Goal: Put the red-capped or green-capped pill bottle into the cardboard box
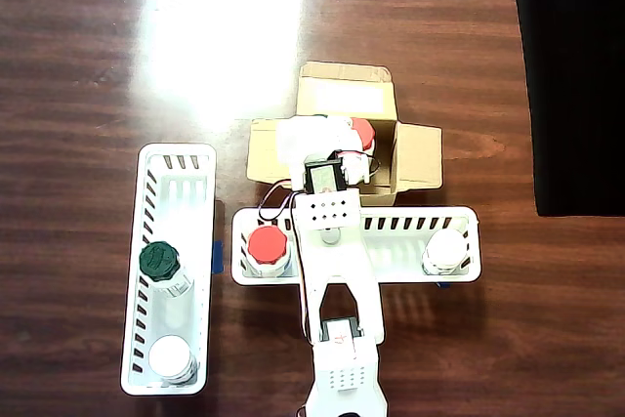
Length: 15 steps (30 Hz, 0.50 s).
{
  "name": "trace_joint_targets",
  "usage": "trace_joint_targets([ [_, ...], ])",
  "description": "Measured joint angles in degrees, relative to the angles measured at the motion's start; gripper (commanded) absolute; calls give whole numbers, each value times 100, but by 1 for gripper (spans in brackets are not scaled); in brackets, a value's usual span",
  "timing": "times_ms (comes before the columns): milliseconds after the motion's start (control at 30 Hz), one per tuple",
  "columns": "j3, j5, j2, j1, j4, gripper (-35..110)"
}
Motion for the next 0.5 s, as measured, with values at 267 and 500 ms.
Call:
trace_joint_targets([
  [267, 0, 0, -97, 0, -44, 49],
  [500, -62, 0, -97, 0, -53, 49],
])
